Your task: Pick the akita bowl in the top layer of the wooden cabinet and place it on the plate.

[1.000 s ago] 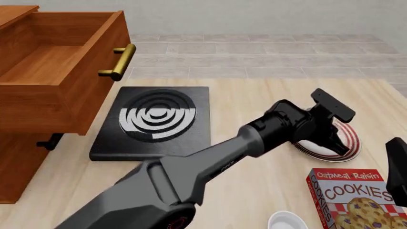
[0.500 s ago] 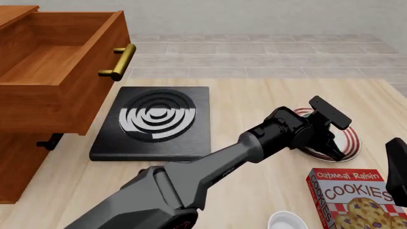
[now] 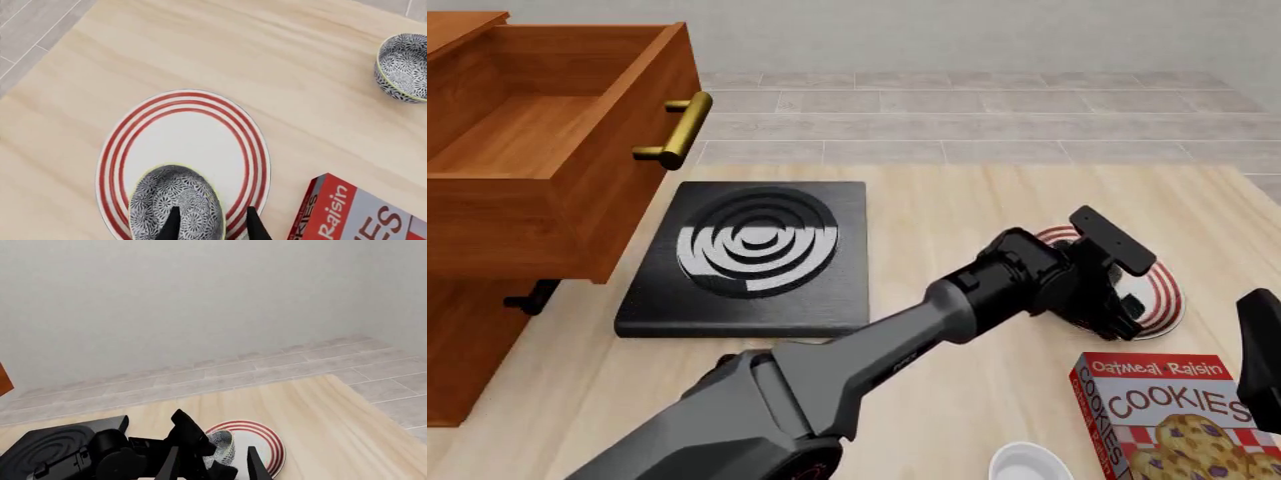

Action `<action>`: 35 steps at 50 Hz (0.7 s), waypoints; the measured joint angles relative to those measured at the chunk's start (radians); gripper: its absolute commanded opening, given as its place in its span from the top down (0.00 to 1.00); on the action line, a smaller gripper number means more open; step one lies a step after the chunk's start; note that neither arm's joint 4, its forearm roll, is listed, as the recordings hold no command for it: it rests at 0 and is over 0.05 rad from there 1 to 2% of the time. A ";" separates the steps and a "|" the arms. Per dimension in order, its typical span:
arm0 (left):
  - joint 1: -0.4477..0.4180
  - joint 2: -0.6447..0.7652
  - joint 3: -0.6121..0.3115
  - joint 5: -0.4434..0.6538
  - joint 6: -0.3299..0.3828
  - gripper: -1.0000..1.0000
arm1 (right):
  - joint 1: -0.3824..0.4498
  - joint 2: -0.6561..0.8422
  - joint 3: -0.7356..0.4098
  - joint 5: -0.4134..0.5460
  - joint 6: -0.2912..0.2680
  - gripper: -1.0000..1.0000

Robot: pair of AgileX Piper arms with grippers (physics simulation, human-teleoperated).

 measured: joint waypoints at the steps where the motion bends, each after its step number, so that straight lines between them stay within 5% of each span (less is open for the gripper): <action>1: 0.000 0.000 0.000 0.000 0.000 0.00 | 0.000 0.000 0.000 0.000 0.000 0.00; 35: 0.013 -0.036 -0.003 0.020 0.026 0.00 | 0.003 0.000 -0.005 0.000 -0.008 0.00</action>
